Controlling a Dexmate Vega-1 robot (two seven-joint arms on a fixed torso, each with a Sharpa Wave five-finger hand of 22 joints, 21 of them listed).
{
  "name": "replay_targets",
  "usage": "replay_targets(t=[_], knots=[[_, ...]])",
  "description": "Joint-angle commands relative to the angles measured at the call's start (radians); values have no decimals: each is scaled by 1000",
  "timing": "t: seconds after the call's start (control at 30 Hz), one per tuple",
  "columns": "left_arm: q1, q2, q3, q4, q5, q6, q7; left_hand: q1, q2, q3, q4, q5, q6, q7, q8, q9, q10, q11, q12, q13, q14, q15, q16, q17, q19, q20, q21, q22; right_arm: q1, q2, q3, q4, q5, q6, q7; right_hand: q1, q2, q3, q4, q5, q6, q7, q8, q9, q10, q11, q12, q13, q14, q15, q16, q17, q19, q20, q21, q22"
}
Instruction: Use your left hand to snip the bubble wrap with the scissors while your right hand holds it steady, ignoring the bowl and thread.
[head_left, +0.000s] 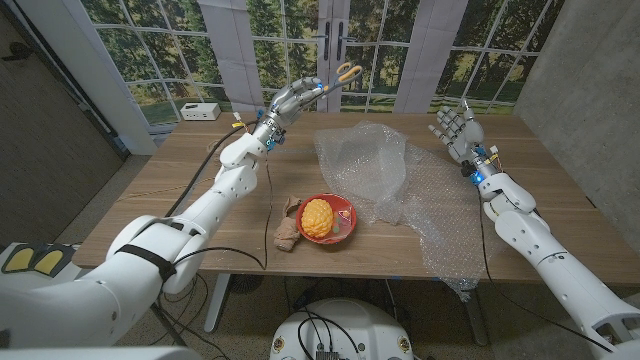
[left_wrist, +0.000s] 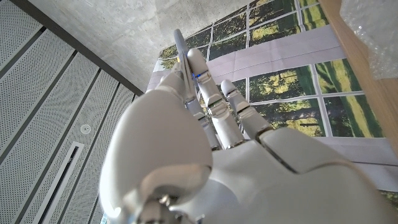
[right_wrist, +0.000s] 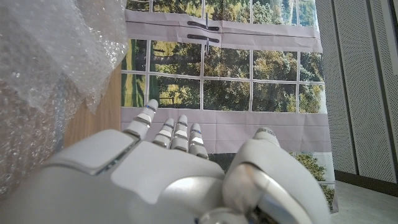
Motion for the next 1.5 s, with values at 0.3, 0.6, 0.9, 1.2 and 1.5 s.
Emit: replay_targets(t=[0.3,0.6,0.9,1.2,1.5], knots=[[-28,-12,-5,31,-22,40,-95,11,5,-5,1,4,0,-6,-6,-5,1,0,-7,4,-7,-62,-4,11,-8,-55,-6,5,-22,-40,6,-31,4,-5,57,-20,1,9,4,-3,71,-7,19,3,67,-3,19,9,95,2,33,8,69,32,18,6],[-26,-11,-4,19,-30,56,-130,13,6,-7,2,4,1,-2,-7,-8,3,-1,-10,6,-8,-62,-4,17,-9,-54,-9,5,-30,-52,9,-38,1,5,76,-17,-1,13,1,-3,74,-7,16,3,79,1,21,10,114,10,36,8,79,40,19,7],[1,6,-4,-20,-37,84,-131,14,7,-10,3,4,0,-1,-8,-13,0,-1,-14,12,-8,-62,-5,25,-8,-55,-13,5,-44,-74,10,-66,-12,4,71,-8,-3,18,-5,-3,73,-8,13,3,84,0,20,11,126,10,37,8,87,49,19,7],[-25,-12,-5,18,-50,96,-168,16,7,-11,3,4,-1,1,-9,-16,1,1,-15,17,-9,-62,-7,30,-7,-56,-15,5,-47,-76,11,-82,5,-7,83,8,-4,27,-17,-3,83,-5,14,3,98,-4,22,12,135,4,37,7,93,49,17,8],[-66,-48,-8,84,-53,81,-211,18,9,-13,3,5,-1,1,-8,-17,4,-4,-20,17,-10,-62,-9,36,-9,-59,-20,5,-54,-90,24,-97,3,2,84,15,-6,32,-24,-4,110,-9,21,4,115,-9,25,14,145,-1,36,8,95,50,15,8]])
